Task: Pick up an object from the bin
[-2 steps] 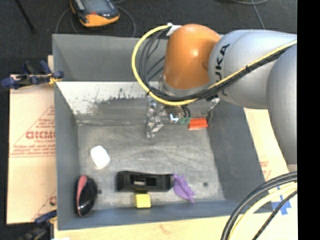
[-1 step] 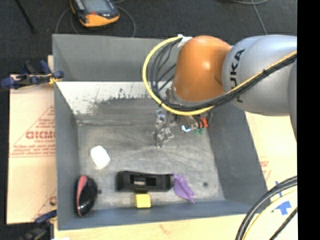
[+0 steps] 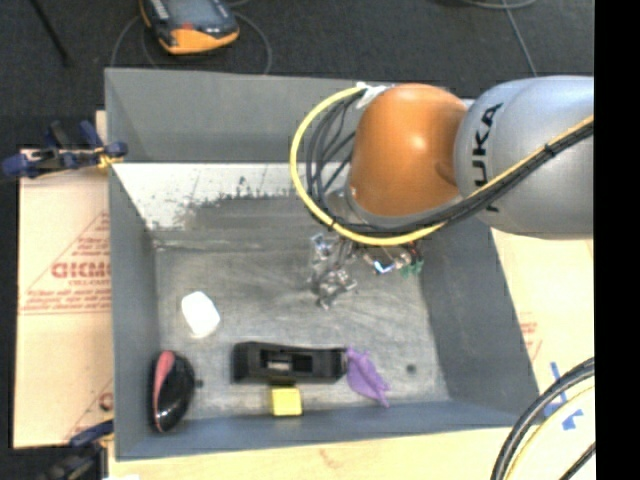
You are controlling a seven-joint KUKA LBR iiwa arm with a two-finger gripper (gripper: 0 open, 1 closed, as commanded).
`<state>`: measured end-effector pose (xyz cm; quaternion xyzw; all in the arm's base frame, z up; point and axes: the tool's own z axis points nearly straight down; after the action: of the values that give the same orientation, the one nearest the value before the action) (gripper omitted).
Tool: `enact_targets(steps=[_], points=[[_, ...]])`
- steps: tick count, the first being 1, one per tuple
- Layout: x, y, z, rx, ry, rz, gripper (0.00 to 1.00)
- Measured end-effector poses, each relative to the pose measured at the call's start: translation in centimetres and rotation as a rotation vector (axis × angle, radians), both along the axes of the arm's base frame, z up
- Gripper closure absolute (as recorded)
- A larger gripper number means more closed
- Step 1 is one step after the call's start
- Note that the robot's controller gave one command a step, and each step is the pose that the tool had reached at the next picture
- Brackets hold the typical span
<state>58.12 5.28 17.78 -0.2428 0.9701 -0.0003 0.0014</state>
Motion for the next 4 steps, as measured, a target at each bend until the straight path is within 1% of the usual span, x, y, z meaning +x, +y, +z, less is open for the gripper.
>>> enact_targets(steps=[1, 2, 3, 4], points=[[-4.3, -5.8, -6.3, 0.001, 0.0, -0.272, 1.0], [-4.3, -5.8, -6.3, 0.001, 0.0, -0.273, 0.0], [-4.3, -5.8, -6.3, 0.001, 0.0, -0.273, 0.0], [-5.9, -6.0, -6.2, 0.0, -0.002, -0.207, 0.0]])
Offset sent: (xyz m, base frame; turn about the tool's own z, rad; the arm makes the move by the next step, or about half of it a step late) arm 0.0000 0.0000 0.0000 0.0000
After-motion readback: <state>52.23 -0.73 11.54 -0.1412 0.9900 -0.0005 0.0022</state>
